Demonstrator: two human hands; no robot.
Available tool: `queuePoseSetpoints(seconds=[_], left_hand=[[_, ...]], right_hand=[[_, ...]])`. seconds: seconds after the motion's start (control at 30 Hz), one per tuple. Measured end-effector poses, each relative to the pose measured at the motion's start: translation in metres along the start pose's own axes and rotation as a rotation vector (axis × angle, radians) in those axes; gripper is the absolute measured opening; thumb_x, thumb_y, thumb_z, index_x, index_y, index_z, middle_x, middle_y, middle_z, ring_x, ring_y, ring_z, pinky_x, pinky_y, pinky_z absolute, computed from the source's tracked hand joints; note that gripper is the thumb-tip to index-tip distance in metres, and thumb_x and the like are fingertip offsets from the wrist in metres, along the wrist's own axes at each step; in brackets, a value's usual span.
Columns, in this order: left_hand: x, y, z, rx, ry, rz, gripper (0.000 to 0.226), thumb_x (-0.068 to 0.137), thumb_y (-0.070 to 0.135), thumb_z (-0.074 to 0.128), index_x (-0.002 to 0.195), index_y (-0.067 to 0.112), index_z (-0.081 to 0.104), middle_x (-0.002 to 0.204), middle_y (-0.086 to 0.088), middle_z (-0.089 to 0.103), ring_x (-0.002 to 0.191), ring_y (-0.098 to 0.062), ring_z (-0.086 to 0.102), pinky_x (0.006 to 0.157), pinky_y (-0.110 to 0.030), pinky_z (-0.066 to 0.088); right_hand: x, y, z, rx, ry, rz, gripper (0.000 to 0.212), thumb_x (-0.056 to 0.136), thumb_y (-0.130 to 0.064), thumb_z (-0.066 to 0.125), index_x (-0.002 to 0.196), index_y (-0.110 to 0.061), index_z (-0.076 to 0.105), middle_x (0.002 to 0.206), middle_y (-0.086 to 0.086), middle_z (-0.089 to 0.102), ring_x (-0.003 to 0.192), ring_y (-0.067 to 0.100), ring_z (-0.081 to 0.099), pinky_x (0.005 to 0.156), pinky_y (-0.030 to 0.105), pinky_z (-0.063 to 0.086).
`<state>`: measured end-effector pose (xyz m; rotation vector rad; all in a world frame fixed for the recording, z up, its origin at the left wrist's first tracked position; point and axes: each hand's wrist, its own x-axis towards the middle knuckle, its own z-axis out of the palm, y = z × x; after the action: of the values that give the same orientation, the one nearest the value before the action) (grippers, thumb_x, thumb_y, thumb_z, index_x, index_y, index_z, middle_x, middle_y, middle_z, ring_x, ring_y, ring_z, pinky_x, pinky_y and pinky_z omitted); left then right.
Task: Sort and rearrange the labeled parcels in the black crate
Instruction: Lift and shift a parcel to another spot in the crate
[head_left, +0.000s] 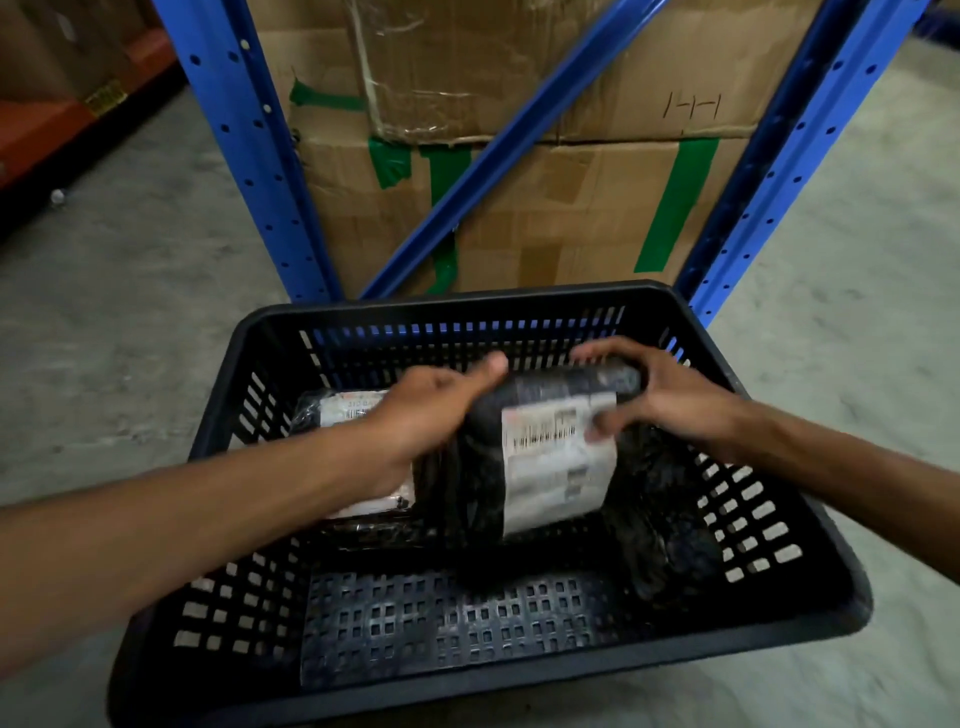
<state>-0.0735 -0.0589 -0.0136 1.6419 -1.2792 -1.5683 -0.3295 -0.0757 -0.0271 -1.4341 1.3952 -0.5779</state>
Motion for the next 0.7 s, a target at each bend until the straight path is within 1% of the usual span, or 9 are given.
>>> queuePoseSetpoints(seconds=[0.07, 0.13, 0.23, 0.3, 0.37, 0.47, 0.53, 0.6, 0.7], left_hand=[[0.009, 0.009, -0.004, -0.236, -0.01, -0.115, 0.046, 0.079, 0.064, 0.061, 0.097, 0.023, 0.074, 0.096, 0.003, 0.077, 0.094, -0.018, 0.067, 0.085, -0.038, 0.05], [0.017, 0.006, 0.005, -0.244, -0.005, -0.165, 0.041, 0.083, 0.046, 0.068, 0.115, 0.02, 0.069, 0.107, -0.003, 0.075, 0.1, -0.023, 0.067, 0.085, -0.041, 0.051], [0.03, -0.005, 0.024, -0.113, 0.094, -0.241, 0.046, 0.087, 0.014, 0.071, 0.127, 0.005, 0.052, 0.123, -0.008, 0.063, 0.112, -0.028, 0.06, 0.083, -0.039, 0.051], [0.044, -0.015, 0.03, -0.062, 0.129, -0.269, 0.055, 0.088, 0.011, 0.07, 0.135, 0.004, 0.042, 0.129, -0.007, 0.053, 0.123, -0.032, 0.052, 0.091, -0.04, 0.049], [0.058, -0.024, 0.034, 0.008, 0.145, -0.289, 0.055, 0.09, 0.012, 0.067, 0.137, 0.003, 0.041, 0.137, -0.009, 0.05, 0.127, -0.033, 0.049, 0.097, -0.04, 0.047], [0.077, -0.037, 0.044, 0.1, 0.134, -0.347, 0.034, 0.092, 0.003, 0.056, 0.126, 0.003, 0.05, 0.118, -0.009, 0.058, 0.109, -0.027, 0.055, 0.084, -0.034, 0.047], [0.081, -0.041, 0.052, 0.136, 0.074, -0.368, 0.029, 0.093, -0.003, 0.053, 0.12, 0.008, 0.054, 0.11, -0.007, 0.06, 0.102, -0.025, 0.056, 0.08, -0.028, 0.045], [0.085, -0.043, 0.055, 0.186, 0.056, -0.361, 0.035, 0.093, -0.004, 0.052, 0.127, 0.004, 0.054, 0.128, -0.014, 0.06, 0.117, -0.028, 0.057, 0.083, -0.026, 0.045], [0.082, -0.04, 0.052, 0.228, 0.062, -0.347, 0.044, 0.094, -0.001, 0.053, 0.137, 0.0, 0.047, 0.14, -0.016, 0.055, 0.127, -0.029, 0.053, 0.085, -0.025, 0.043]], right_hand=[[0.017, -0.004, -0.001, 0.36, 0.126, 0.101, 0.073, 0.053, -0.01, 0.087, 0.122, -0.025, 0.068, 0.114, 0.007, 0.078, 0.101, 0.026, 0.076, 0.081, 0.039, 0.062], [0.03, -0.005, 0.011, 0.512, 0.204, 0.238, 0.043, 0.075, -0.003, 0.078, 0.117, -0.009, 0.072, 0.11, 0.017, 0.078, 0.097, 0.035, 0.076, 0.084, 0.049, 0.062], [0.044, 0.008, 0.034, 0.464, 0.305, 0.371, 0.015, 0.084, 0.003, 0.073, 0.099, 0.001, 0.075, 0.097, 0.021, 0.079, 0.072, 0.031, 0.077, 0.063, 0.044, 0.064], [0.053, 0.021, 0.042, 0.443, 0.331, 0.394, 0.006, 0.085, 0.004, 0.073, 0.09, 0.0, 0.074, 0.086, 0.018, 0.08, 0.058, 0.026, 0.076, 0.05, 0.037, 0.062], [0.06, 0.032, 0.045, 0.442, 0.346, 0.403, 0.006, 0.087, 0.003, 0.072, 0.093, 0.0, 0.073, 0.081, 0.015, 0.079, 0.053, 0.024, 0.076, 0.048, 0.036, 0.062], [0.069, 0.045, 0.049, 0.361, 0.25, 0.444, 0.019, 0.09, 0.003, 0.067, 0.108, -0.001, 0.071, 0.094, 0.019, 0.078, 0.065, 0.027, 0.077, 0.064, 0.043, 0.065], [0.073, 0.049, 0.057, 0.246, 0.118, 0.472, 0.028, 0.091, 0.008, 0.06, 0.118, 0.0, 0.064, 0.115, 0.024, 0.073, 0.093, 0.037, 0.076, 0.085, 0.054, 0.061], [0.076, 0.047, 0.061, 0.148, 0.046, 0.476, 0.031, 0.092, 0.011, 0.053, 0.12, -0.001, 0.06, 0.126, 0.025, 0.068, 0.113, 0.042, 0.068, 0.098, 0.057, 0.055], [0.076, 0.032, 0.051, 0.024, 0.01, 0.453, 0.023, 0.093, 0.008, 0.056, 0.112, -0.001, 0.065, 0.127, 0.023, 0.068, 0.117, 0.039, 0.066, 0.102, 0.05, 0.053]])
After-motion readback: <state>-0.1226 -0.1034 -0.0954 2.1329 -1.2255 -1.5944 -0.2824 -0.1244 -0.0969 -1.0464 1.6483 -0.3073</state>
